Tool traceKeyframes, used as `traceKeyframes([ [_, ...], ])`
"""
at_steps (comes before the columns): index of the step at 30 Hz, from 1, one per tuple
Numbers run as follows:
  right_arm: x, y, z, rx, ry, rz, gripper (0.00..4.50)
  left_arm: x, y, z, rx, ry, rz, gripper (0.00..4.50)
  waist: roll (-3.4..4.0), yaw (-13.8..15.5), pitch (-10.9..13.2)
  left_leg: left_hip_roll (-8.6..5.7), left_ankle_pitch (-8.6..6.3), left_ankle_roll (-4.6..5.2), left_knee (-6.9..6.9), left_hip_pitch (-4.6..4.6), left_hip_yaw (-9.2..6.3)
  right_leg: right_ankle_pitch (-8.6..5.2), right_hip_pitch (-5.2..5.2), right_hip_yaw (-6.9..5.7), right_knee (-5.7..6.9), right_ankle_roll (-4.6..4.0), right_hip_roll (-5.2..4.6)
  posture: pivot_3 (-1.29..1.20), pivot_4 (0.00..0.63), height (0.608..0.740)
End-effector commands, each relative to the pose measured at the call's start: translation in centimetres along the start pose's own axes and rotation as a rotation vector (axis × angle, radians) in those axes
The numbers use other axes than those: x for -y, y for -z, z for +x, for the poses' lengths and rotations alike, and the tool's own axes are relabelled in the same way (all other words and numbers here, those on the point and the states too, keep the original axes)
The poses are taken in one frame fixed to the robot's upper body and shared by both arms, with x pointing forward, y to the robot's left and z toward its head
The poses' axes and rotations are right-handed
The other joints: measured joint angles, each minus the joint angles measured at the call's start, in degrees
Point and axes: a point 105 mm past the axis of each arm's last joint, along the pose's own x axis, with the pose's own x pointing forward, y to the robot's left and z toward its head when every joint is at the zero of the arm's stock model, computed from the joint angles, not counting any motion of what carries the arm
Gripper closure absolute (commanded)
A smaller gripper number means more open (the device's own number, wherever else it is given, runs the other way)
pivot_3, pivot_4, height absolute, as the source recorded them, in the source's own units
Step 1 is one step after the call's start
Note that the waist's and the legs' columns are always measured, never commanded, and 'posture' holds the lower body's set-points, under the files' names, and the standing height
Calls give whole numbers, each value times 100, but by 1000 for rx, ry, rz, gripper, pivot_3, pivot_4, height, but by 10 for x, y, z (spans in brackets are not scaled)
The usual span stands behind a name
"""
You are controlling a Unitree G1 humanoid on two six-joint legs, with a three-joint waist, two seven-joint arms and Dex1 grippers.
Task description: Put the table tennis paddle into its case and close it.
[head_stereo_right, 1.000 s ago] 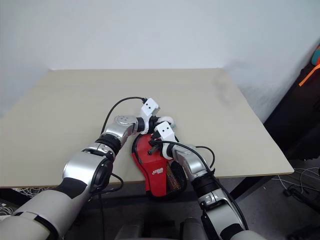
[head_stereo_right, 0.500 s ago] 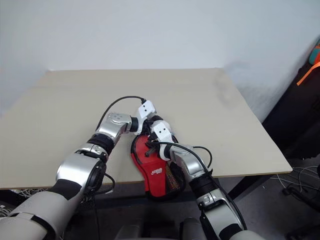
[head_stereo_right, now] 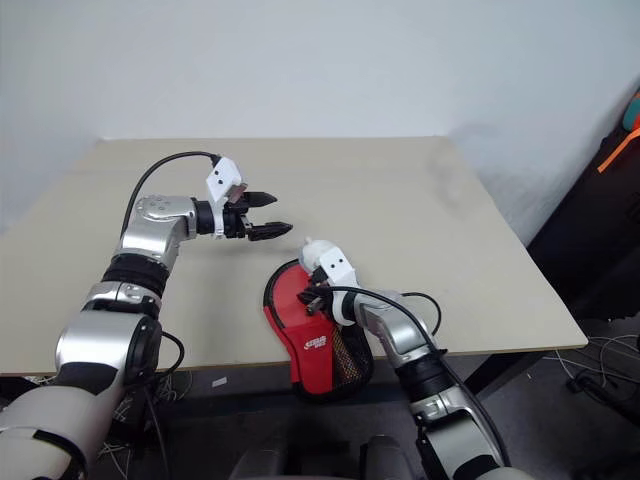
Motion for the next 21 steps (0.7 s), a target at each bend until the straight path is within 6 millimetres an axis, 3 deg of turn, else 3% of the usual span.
traceKeyframes([
  [1, -5, -18, -21, 42, -39, -20, 2172, 8, -17, -7, 80, 12, -20, 1639, 0, -4, 1, 0, 0, 0, 2, -1, 0, 4, 0, 0, 1, -7, 0, 0, 0, 740],
  [7, -2, -38, -58, 48, -54, -63, 10, 26, -2, -14, 85, -18, -72, 3942, 1, -1, 1, 1, 0, 1, 2, 0, 1, 6, -3, 1, 2, -10, 1, 0, 0, 740],
  [9, 0, -53, -69, 70, -59, -76, 0, 37, 6, -13, 77, -8, -91, 4455, 1, 0, 1, 1, 0, 1, 2, 2, 2, 6, -2, 1, 1, -11, 1, 0, 0, 740],
  [15, 15, -86, -71, 138, 5, -103, 0, 69, 18, -8, 72, 59, -142, 4455, 1, 0, 1, 3, 0, 0, 1, 5, 3, 6, -2, 1, 1, -12, 2, 0, 0, 740],
  [21, 24, -89, -45, 148, 46, -100, 0, 84, 30, -14, 35, 74, -183, 4455, 1, 25, 1, 1, 0, 1, 1, 5, 6, 7, 1, 2, -2, -13, 1, 0, 0, 740],
])
